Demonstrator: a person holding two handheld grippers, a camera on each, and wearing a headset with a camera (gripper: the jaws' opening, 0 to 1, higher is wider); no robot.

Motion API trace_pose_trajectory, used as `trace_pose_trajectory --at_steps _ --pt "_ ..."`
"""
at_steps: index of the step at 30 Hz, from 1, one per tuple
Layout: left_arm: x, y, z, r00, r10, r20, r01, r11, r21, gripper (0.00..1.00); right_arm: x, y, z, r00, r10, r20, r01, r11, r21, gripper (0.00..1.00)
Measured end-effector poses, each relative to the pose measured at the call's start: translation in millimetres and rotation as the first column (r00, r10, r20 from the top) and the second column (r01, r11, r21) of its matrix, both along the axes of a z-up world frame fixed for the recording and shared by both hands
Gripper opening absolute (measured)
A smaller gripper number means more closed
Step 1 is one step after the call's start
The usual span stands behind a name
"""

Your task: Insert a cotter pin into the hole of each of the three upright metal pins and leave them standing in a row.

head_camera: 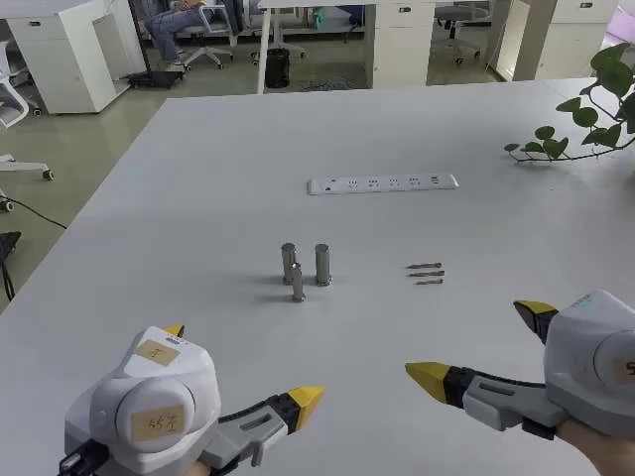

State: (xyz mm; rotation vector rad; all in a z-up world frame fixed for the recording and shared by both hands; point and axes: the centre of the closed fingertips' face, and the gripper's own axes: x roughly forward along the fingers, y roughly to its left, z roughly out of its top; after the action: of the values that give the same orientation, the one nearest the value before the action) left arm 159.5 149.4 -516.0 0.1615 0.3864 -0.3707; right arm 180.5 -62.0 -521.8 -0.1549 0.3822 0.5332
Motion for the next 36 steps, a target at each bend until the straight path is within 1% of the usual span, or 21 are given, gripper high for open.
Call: trace_pose_trajectory --at_steps 3,6,8,9,10,13,17,20,22,24,25,26,27,30,31,32,33,34,36 --pt "0.3 0.3 0.6 1.000 0.003 -0.005 -0.003 1.000 -0.010 0.99 -0.1 1.5 0.2 1.000 0.010 -0.003 -0.010 1.000 0.002 0.90" --pt "-0.4 1.8 -0.6 1.000 0.013 -0.019 -0.013 1.000 -0.019 0.99 -0.4 2.4 2.2 1.000 0.013 0.006 -0.013 1.000 -0.008 0.89" --pt "-1.1 2.5 -0.1 0.999 0.022 -0.033 -0.023 0.999 -0.045 0.99 0.1 2.6 2.8 1.000 0.015 0.007 -0.015 1.000 -0.006 0.88" --pt "-1.3 2.3 0.9 0.999 0.025 -0.038 -0.028 0.997 -0.068 0.99 0.2 2.7 3.3 1.000 0.016 0.007 -0.016 1.000 -0.004 0.87" --pt "-0.9 3.6 2.6 0.999 0.031 -0.038 -0.034 0.996 -0.083 0.99 0.4 3.1 4.6 1.000 0.016 0.009 -0.016 1.000 0.003 0.87" --pt "0.6 7.1 4.7 0.999 0.038 -0.036 -0.041 0.996 -0.076 0.99 0.5 2.8 8.6 1.000 0.006 0.006 -0.007 1.000 0.028 0.86" --pt "3.6 10.3 8.9 0.999 0.042 -0.033 -0.044 0.997 -0.060 0.98 0.8 3.6 11.3 1.000 0.008 0.013 -0.008 1.000 0.030 0.84" --pt "5.2 10.2 9.5 0.999 0.035 -0.035 -0.037 0.998 -0.052 0.98 -0.9 6.6 10.8 1.000 0.022 0.008 -0.022 1.000 0.018 0.83" --pt "5.7 9.2 8.9 0.999 0.027 -0.041 -0.029 0.999 -0.045 0.98 -1.2 6.8 9.8 1.000 0.025 0.003 -0.025 1.000 0.011 0.82" --pt "6.0 7.7 7.8 0.999 0.016 -0.049 -0.018 0.999 -0.041 0.97 -2.0 7.0 8.0 1.000 0.026 -0.010 -0.025 1.000 0.008 0.80" --pt "5.7 7.0 6.9 0.998 0.010 -0.059 -0.012 0.999 -0.040 0.97 -2.8 7.2 6.5 0.999 0.026 -0.026 -0.026 1.000 0.012 0.78" --pt "5.2 5.9 6.9 0.998 0.003 -0.068 -0.006 0.999 -0.047 0.96 -3.0 7.3 6.5 0.999 0.026 -0.028 -0.026 1.000 0.015 0.77" --pt "5.2 5.8 7.3 0.998 0.002 -0.070 -0.006 0.999 -0.049 0.96 -3.0 7.2 6.8 0.999 0.025 -0.029 -0.025 1.000 0.015 0.77" --pt "5.8 5.8 11.5 0.998 -0.010 -0.056 0.009 0.999 -0.033 0.96 -2.7 6.6 7.6 0.999 0.027 -0.023 -0.027 1.000 0.007 0.75" --pt "5.6 5.5 12.9 0.998 -0.013 -0.059 0.010 0.999 -0.043 0.96 -2.8 6.5 7.8 0.999 0.029 -0.022 -0.029 1.000 0.004 0.73" --pt "5.3 3.4 13.8 0.998 -0.017 -0.065 0.012 0.997 -0.076 0.96 -2.7 6.6 8.0 0.999 0.030 -0.022 -0.030 1.000 0.003 0.73" --pt "5.8 2.9 15.2 0.998 -0.016 -0.066 0.010 0.995 -0.101 0.96 -2.7 6.8 8.3 0.999 0.031 -0.022 -0.031 0.999 0.005 0.72" --pt "6.4 4.5 16.0 0.998 -0.011 -0.062 0.005 0.995 -0.102 0.96 -2.7 7.1 8.6 0.999 0.032 -0.022 -0.032 0.999 0.008 0.72" --pt "7.4 6.7 15.6 0.999 -0.011 -0.053 0.007 0.997 -0.073 0.96 -2.9 7.8 8.4 0.999 0.035 -0.025 -0.035 0.999 0.011 0.70"
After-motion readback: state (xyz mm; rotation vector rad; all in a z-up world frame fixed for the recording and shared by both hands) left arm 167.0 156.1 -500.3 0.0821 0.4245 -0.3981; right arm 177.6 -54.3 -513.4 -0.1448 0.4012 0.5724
